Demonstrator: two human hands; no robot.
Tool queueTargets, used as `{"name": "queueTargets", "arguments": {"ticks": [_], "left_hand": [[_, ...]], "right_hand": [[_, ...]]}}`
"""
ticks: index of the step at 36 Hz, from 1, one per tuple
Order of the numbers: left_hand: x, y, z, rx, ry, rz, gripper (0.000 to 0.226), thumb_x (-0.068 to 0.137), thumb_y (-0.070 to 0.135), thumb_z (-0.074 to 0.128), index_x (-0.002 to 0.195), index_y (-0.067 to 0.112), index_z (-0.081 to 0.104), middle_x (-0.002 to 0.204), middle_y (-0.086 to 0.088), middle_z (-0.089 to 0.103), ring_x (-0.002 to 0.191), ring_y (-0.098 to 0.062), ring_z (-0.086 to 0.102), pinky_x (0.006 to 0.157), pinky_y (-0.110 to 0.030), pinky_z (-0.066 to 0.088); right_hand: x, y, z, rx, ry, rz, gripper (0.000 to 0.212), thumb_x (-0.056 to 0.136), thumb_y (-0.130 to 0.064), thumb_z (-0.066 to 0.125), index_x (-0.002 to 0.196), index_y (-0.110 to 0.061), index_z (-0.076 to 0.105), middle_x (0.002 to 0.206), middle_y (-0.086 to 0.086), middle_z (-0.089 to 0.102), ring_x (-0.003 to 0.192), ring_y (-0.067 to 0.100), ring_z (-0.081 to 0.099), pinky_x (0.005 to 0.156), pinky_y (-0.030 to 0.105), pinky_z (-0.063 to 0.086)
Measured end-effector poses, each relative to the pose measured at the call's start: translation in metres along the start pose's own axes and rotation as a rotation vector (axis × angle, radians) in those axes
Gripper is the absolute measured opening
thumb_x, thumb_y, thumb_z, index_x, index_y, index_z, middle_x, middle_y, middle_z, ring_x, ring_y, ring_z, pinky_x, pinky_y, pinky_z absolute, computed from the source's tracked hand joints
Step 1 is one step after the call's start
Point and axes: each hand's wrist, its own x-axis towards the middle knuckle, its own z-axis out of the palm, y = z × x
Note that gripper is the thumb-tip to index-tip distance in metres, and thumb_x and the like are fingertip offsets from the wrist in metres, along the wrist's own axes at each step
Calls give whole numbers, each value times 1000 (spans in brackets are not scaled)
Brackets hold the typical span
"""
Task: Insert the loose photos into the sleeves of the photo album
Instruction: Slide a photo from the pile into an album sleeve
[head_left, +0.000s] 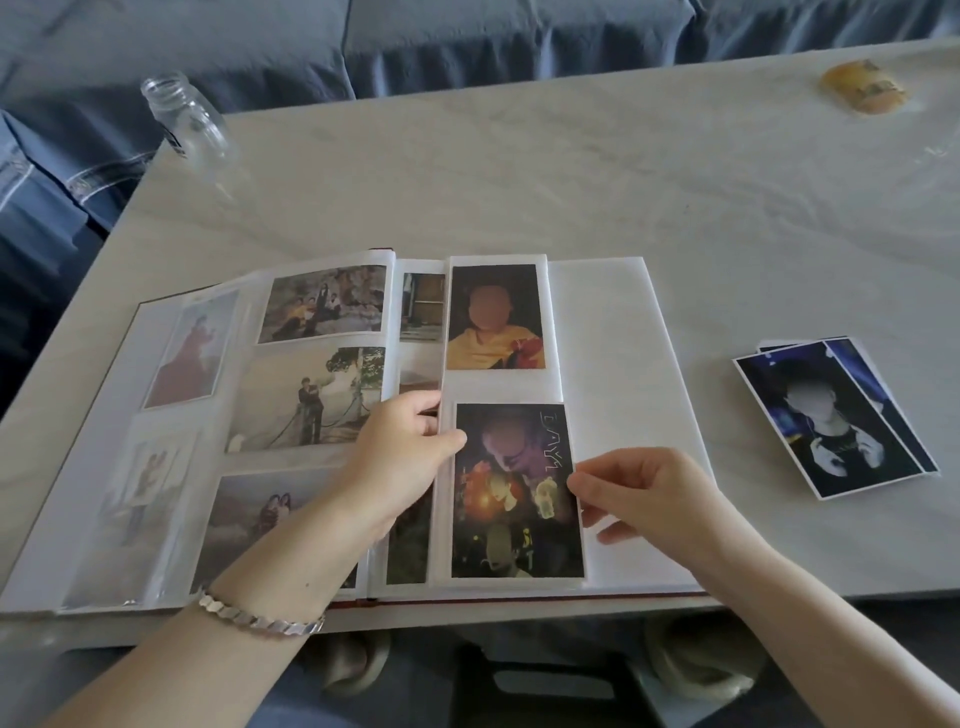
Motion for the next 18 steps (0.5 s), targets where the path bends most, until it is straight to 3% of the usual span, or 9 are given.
{"name": "queueTargets", "arguments": {"ticks": [2, 4, 6, 10, 13, 18], "left_hand": [[0, -1, 0, -6, 15, -34, 43, 87, 8, 63, 127, 21, 52, 98, -3, 70, 93, -18, 65, 88, -39, 52], [0, -1, 0, -39, 21, -52, 51, 88, 11, 62, 135, 20, 46, 106, -7, 68, 99, -23, 64, 95, -49, 48], [0, -3, 3, -85, 7, -63, 48, 92, 12, 56, 137, 22, 42, 112, -7, 65, 104, -23, 61, 98, -50, 46], [-4, -5, 11, -168, -45, -61, 46, 94, 9, 51, 133, 29, 37, 121, -4, 59, 110, -23, 59, 95, -46, 49], [-6, -9, 16, -138, -25, -24, 55, 91, 10, 56, 135, 33, 34, 130, -1, 54, 117, -23, 54, 98, -47, 47], [-8, -13, 15, -178, -16, -20, 54, 89, 8, 61, 129, 36, 36, 128, -1, 56, 116, -23, 56, 98, -46, 48]], "right_hand": [[0, -2, 1, -7, 5, -4, 12, 83, -18, 67, 73, -23, 68, 61, -6, 68, 56, 4, 64, 55, 15, 53], [0, -3, 2, -2, 3, -1, 9, 81, -18, 69, 73, -23, 68, 60, -5, 69, 55, 3, 64, 54, 15, 52], [1, -4, 5, 29, 20, 25, 3, 80, -19, 70, 80, -19, 67, 60, -5, 69, 55, 3, 64, 52, 14, 51], [3, -5, 10, 14, 90, 21, 15, 80, -22, 70, 93, -18, 63, 66, -2, 71, 58, 7, 66, 55, 16, 53], [2, -6, 12, -4, 85, 10, 11, 80, -24, 71, 86, -19, 64, 65, 0, 71, 58, 11, 67, 58, 18, 55], [2, -10, 9, 25, 68, 56, 6, 80, -21, 70, 77, -17, 67, 62, -1, 70, 55, 8, 66, 53, 16, 53]]}}
